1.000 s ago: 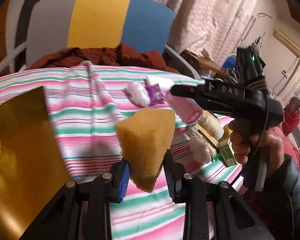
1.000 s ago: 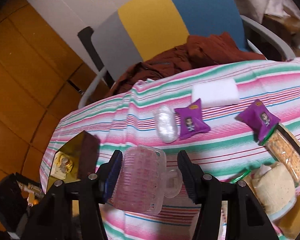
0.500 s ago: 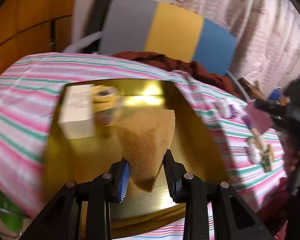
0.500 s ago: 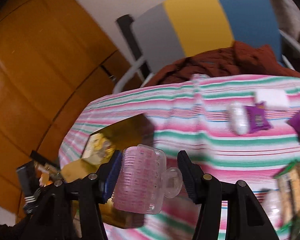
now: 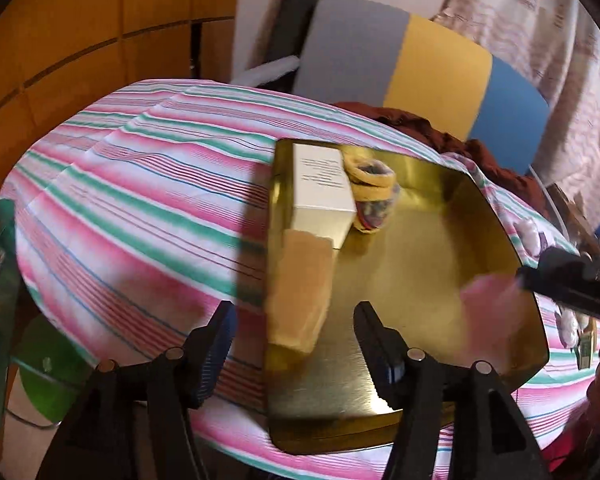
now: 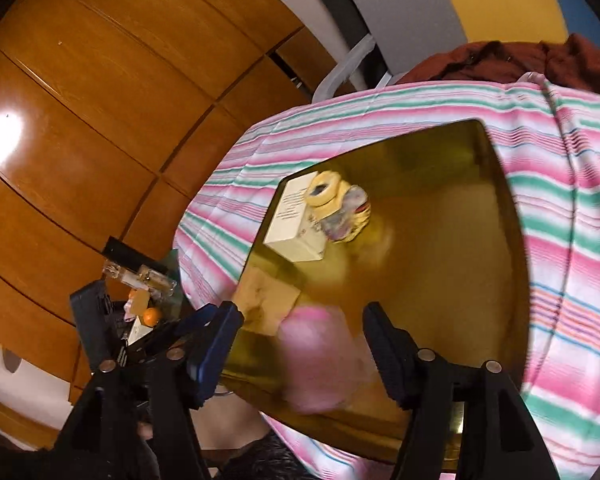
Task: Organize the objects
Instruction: 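Place the sponge and pink roller on the gold tray with both tools, then move both tools back to the remaining items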
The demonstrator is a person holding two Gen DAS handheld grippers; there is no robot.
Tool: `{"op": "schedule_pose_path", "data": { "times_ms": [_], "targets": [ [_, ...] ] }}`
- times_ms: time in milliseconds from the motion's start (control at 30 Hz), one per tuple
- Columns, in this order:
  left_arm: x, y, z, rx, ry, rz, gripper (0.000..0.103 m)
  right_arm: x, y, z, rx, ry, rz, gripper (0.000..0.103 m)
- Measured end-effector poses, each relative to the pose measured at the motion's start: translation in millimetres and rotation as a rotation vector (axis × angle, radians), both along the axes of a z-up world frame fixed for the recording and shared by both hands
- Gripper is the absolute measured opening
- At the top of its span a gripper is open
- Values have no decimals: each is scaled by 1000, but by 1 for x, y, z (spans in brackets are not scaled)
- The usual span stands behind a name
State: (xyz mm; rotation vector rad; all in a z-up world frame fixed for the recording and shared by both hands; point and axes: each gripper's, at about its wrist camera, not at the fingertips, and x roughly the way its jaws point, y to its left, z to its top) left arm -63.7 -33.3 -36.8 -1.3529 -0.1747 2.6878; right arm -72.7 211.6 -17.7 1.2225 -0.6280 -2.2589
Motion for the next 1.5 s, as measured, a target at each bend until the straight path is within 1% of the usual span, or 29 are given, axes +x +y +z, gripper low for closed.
{"op": "schedule_pose_path", "data": {
  "times_ms": [67, 167, 267, 367, 467, 567, 633, 700, 767, 933, 1000, 1267, 1433, 1500],
  "targets": [
    [3, -6, 4, 15, 17, 14, 62, 3, -5, 0, 16, -1, 4, 66],
    [7, -9, 13, 26, 53, 28, 61, 10, -8, 1, 72, 2, -4, 67],
    [7, -5, 23, 38, 87, 19, 61, 19, -9, 6, 142, 23, -24, 74],
    [7, 7, 32, 21, 115, -9, 61, 28, -9, 13, 201, 54, -50, 78],
    [10, 21, 41, -8, 145, -30, 61, 34, -6, 17, 221, 70, -71, 84],
    [12, 31, 49, -8, 159, -50, 62, 41, -5, 23, 273, 97, -101, 87],
    [15, 39, 52, -20, 169, -64, 62, 45, -4, 27, 304, 120, -123, 91],
    [18, 47, 55, -34, 178, -84, 62, 49, -2, 30, 335, 139, -150, 92],
    [20, 55, 56, -35, 177, -105, 62, 51, 1, 32, 370, 153, -178, 93],
    [27, 72, 55, -50, 177, -147, 62, 59, 6, 37, 446, 191, -234, 102],
    [29, 78, 53, -53, 173, -164, 62, 61, 8, 38, 471, 203, -249, 103],
    [34, 98, 45, -65, 152, -224, 62, 68, 21, 36, 520, 209, -290, 103],
    [35, 110, 44, -74, 148, -272, 62, 73, 43, 35, 535, 193, -336, 103],
    [35, 117, 45, -72, 149, -296, 62, 77, 59, 34, 538, 180, -369, 103]
  ]
}}
